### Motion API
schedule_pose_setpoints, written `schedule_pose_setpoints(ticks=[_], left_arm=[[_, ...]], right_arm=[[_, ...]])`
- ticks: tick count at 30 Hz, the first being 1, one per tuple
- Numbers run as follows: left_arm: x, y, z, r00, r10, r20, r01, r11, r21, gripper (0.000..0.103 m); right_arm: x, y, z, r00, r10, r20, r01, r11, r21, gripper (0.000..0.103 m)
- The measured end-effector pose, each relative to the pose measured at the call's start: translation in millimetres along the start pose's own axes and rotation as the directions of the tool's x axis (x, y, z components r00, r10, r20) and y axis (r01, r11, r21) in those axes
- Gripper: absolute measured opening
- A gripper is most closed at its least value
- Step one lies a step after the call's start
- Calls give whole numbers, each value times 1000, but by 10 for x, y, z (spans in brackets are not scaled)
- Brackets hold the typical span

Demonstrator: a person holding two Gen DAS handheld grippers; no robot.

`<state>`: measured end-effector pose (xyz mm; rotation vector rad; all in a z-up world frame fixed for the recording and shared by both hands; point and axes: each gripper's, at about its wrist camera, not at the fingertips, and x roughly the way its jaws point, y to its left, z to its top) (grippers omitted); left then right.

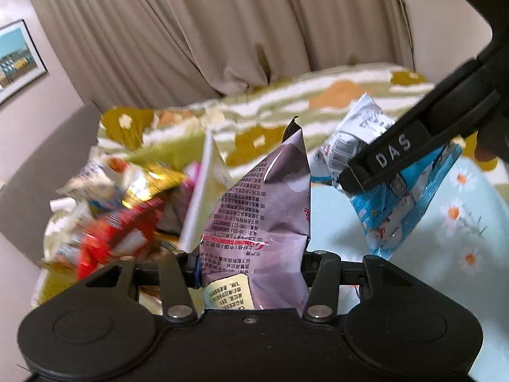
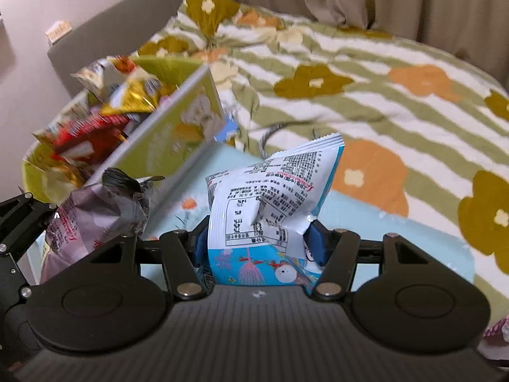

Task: Organize snacks
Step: 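Carry both bags into the box and open both tools to release them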

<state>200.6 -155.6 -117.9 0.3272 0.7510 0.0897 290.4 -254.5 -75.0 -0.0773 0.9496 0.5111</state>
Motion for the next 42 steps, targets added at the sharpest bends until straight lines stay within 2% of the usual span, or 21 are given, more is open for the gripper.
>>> schedule_pose_setpoints(ticks=[5,10,14,19,22,27,29,30,31,38,42], left_arm=[[-432,320,139,995,53,82,-52,999,-9,53],[-716,795,265,983,111,147,-109,994,-20,53],[-728,1225,336,977,140,162,-138,990,-26,53],[-513,1758,429,981,123,147,-122,992,-14,54],[-298,2023,490,986,89,142,-92,996,11,54],[118,2272,528,993,-28,114,24,999,38,57],[262,2289,512,992,-88,94,85,996,32,75],[322,2298,491,990,-113,86,112,993,22,95],[367,2313,467,986,-139,89,138,990,13,103],[339,2507,259,974,-201,102,202,979,2,103],[344,2657,153,970,-215,110,217,976,-11,103]], right_arm=[[-356,267,155,998,7,69,-5,1000,-24,75],[-574,633,347,991,36,132,-31,999,-41,75],[-618,989,519,984,48,173,-40,998,-50,75],[-521,1400,757,980,52,192,-49,999,-19,75],[-399,1593,905,980,44,193,-48,999,17,75],[-187,1808,1078,982,0,189,-14,997,75,75],[-93,1856,1113,983,-28,181,9,995,101,75],[-62,1853,1103,984,-40,175,21,994,111,75],[-35,1872,1098,984,-53,169,33,992,122,75],[62,1934,1010,983,-124,136,98,978,182,75],[75,2003,1036,981,-135,139,107,976,189,75]])
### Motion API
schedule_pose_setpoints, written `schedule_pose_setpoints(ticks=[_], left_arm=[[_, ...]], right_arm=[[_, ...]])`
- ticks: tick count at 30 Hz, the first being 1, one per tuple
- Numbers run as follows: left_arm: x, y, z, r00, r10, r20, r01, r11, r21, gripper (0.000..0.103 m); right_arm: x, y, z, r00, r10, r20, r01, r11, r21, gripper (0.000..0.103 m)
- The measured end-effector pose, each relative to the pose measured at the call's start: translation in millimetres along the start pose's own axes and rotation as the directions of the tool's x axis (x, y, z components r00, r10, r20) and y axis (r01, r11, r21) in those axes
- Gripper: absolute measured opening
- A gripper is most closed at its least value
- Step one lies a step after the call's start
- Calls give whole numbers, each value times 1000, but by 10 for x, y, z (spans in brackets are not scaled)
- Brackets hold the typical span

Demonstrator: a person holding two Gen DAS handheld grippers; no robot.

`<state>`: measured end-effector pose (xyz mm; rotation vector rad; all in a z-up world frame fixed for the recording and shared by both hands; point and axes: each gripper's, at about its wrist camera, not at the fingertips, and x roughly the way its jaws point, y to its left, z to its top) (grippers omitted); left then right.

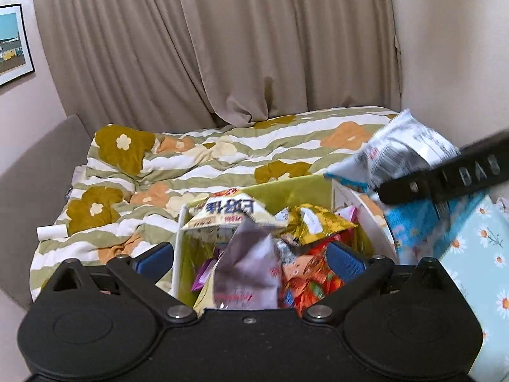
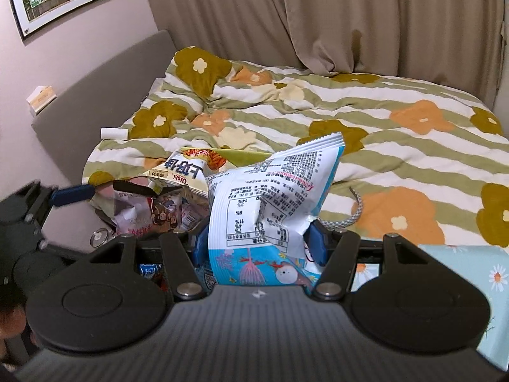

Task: Organize snacks

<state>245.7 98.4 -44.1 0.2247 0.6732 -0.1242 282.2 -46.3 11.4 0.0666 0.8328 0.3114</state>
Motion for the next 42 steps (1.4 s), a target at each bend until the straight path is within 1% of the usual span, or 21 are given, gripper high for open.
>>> schedule_pose_setpoints(ticks=[6,9,12,16,19,24,30,34,38,42], left_arm=[[-89,133,-19,1000,23,4,-23,1000,-2,103],[-96,198,-25,999,41,6,-41,999,-1,103],[-80,242,-60,999,50,1,-50,999,2,103],[-61,276,-120,999,39,-19,-39,999,-4,103],[-26,310,-152,999,31,-35,-32,999,-14,103],[-94,286,-165,999,32,-30,-33,999,-23,103],[-266,245,-176,999,50,-8,-50,998,-29,103],[-489,170,-149,997,72,21,-71,997,-19,103],[-823,53,-102,994,86,69,-84,996,-28,103],[-1145,-97,-100,993,81,83,-78,996,-43,103]], right_arm=[[207,202,183,999,31,-10,-32,999,-11,76],[420,292,269,999,40,-24,-40,999,4,80],[617,311,279,997,75,-25,-74,996,46,103],[603,309,186,999,31,13,-31,998,48,103],[572,296,119,1000,12,13,-13,999,48,103],[483,254,85,1000,8,21,-9,998,62,103],[248,245,20,998,16,53,-19,999,47,103],[-63,277,-51,996,9,90,-11,1000,20,103],[-516,321,-162,989,-27,143,30,999,-14,103],[-969,315,-362,984,-89,156,91,996,-7,103]])
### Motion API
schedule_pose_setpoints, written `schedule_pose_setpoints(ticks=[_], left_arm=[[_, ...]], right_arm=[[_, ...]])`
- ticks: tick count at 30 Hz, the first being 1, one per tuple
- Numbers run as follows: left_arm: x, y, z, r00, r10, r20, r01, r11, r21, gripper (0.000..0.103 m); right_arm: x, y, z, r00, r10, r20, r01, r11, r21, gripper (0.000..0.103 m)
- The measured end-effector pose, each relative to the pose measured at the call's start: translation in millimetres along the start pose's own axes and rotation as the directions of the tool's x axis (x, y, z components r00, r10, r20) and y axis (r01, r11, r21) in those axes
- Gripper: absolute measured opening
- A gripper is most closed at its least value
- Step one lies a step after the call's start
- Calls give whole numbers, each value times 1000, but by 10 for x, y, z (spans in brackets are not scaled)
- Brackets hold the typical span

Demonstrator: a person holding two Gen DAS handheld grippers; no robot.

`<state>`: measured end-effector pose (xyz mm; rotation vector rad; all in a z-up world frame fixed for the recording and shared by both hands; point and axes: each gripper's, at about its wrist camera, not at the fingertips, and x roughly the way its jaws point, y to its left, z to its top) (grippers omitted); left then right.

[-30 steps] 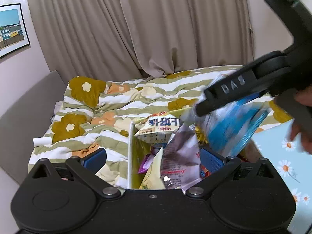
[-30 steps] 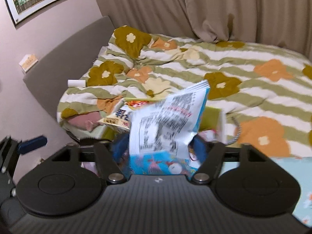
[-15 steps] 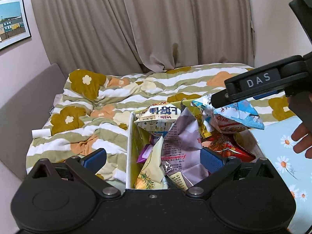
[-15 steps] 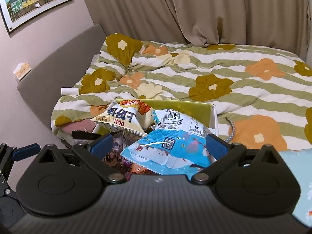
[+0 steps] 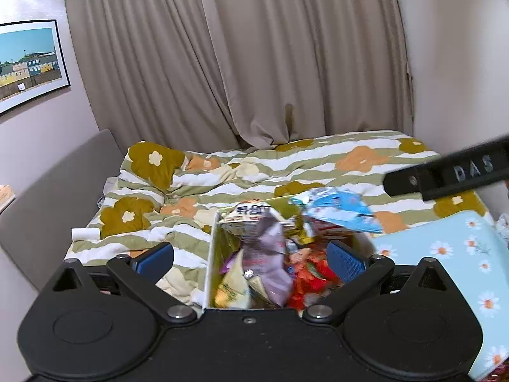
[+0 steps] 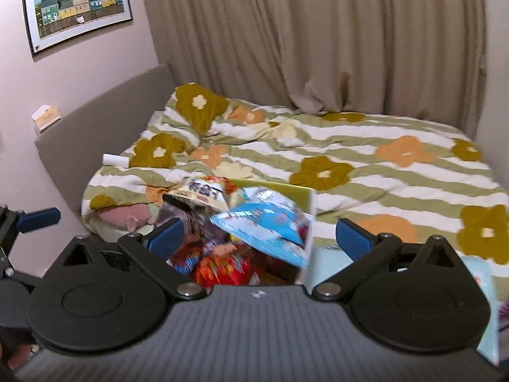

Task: Organize snacks

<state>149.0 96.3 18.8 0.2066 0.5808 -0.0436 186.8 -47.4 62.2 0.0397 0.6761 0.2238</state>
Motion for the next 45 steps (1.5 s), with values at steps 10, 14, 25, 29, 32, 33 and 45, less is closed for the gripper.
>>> schedule_pose_setpoints(ticks=[10,14,25,29,32,33,45], left_arm=[[-592,-248,-111,999,24,27,-23,999,-24,103],[-667,-288,-204,1000,15,13,-15,1000,-28,103],[-787,-427,-428,1000,-29,0,29,998,-63,103],[-793,-473,-403,999,-39,9,40,998,-50,103],[-801,-490,-390,999,-43,17,44,998,-45,103],[-801,-488,-390,999,-45,19,46,998,-47,103],[-829,-475,-374,999,-47,26,48,998,-45,103]], right_arm=[[-796,-176,-546,986,-157,-50,160,985,66,103],[-984,-227,-775,975,-209,-75,215,973,85,103],[-1237,-383,-1114,944,-312,-102,322,942,92,103],[-1268,-450,-1116,940,-327,-100,338,934,113,103],[-1272,-466,-1114,938,-333,-99,343,932,117,103],[-1262,-462,-1111,938,-333,-100,343,932,117,103],[-1272,-448,-1116,937,-336,-91,346,931,117,103]])
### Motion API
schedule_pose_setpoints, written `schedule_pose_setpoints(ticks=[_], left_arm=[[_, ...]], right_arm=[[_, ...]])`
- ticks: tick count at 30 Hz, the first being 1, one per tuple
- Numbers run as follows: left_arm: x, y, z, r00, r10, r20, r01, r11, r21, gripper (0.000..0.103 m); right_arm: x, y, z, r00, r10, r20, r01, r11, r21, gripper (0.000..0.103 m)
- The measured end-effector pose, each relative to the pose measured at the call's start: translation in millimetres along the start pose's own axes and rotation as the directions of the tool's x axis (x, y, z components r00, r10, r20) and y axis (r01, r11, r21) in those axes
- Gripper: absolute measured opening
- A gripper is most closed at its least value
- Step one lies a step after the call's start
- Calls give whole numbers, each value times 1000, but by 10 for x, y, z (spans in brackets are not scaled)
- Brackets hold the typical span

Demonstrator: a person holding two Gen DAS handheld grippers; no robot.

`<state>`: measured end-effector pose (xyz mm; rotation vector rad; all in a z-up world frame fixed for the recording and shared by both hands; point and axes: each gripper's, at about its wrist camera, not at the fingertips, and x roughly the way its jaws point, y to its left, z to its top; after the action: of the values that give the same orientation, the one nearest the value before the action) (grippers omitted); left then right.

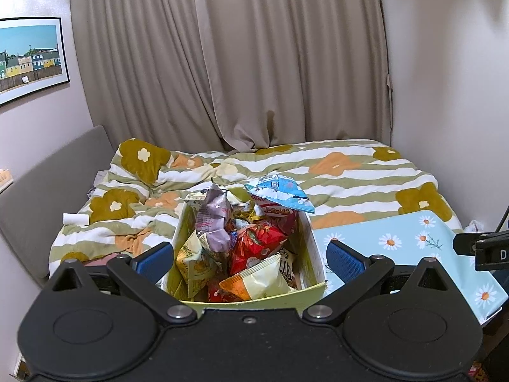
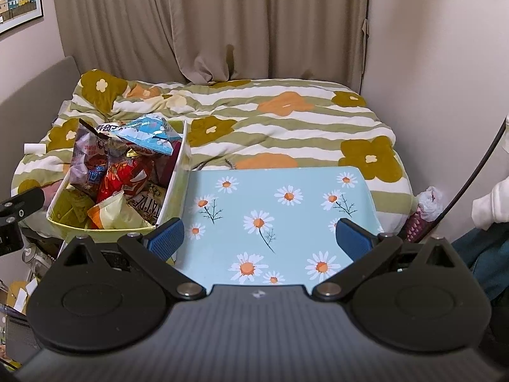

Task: Organize snacks

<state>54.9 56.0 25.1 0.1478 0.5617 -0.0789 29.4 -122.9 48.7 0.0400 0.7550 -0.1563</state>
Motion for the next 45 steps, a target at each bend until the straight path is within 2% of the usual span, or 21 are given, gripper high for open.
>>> schedule_pose_setpoints(ticks=[45], left_arm=[[19,33,11,1000,-1,-24,1,1000,-25,103]], right_arm=[[3,26,33,1000,-2,4,2,1000,-6,103]])
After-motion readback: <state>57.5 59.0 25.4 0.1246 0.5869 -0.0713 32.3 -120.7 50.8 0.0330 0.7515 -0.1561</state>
